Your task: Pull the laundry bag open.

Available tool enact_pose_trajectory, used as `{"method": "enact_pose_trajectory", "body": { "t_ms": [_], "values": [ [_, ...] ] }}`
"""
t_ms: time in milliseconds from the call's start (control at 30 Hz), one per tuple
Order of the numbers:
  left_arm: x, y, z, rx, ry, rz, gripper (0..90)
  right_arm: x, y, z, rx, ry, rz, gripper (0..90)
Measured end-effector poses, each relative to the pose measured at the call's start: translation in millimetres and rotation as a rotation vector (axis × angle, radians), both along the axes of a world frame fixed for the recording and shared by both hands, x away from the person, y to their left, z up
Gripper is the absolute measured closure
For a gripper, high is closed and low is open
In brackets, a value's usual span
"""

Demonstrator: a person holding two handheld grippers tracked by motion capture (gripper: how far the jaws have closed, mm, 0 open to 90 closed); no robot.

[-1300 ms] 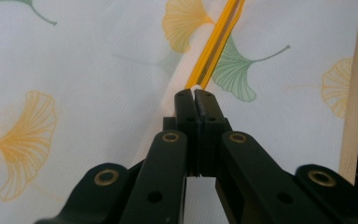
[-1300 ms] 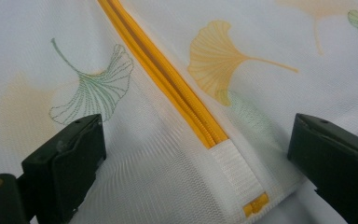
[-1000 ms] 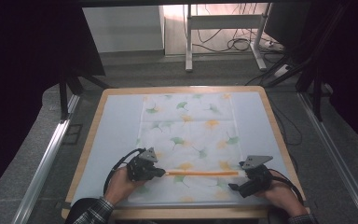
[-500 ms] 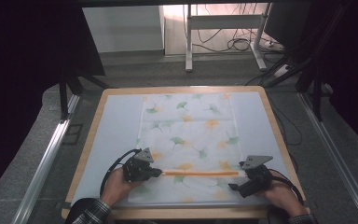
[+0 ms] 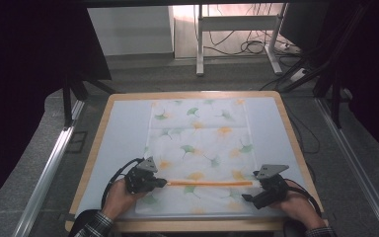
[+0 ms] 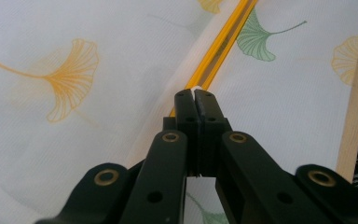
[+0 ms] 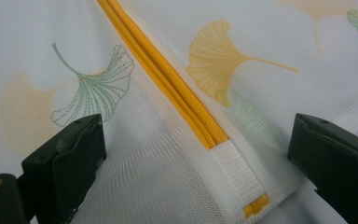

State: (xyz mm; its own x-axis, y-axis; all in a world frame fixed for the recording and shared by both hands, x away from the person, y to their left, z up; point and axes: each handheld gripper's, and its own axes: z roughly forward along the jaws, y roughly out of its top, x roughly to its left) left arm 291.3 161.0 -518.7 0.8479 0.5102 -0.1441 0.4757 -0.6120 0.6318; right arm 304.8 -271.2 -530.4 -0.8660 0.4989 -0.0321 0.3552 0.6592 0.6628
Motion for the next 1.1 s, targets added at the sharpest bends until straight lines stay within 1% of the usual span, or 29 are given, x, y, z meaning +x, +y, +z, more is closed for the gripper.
{"method": "enact_pose_trajectory", "body": {
  "t_ms": [67, 367, 600, 1100],
  "values": [
    [-0.7, 2.2, 0.0, -0.005, -0.001, 0.002, 90.0, 0.0, 0.0, 0.0, 0.000, 0.000, 0.000, 4.0],
    [-2.6, 8.8, -0.3, 0.000, -0.001, 0.018, 90.0, 0.1, 0.0, 0.0, 0.000, -0.002, 0.001, 4.0],
    [-4.3, 17.9, -0.4, -0.010, 0.002, 0.034, 90.0, 0.0, 0.1, 0.0, -0.001, 0.000, 0.000, 4.0],
    [-8.4, 35.7, -0.1, -0.015, 0.005, 0.068, 90.0, 0.0, 0.1, 0.0, 0.000, -0.001, 0.000, 4.0]
  ]
}}
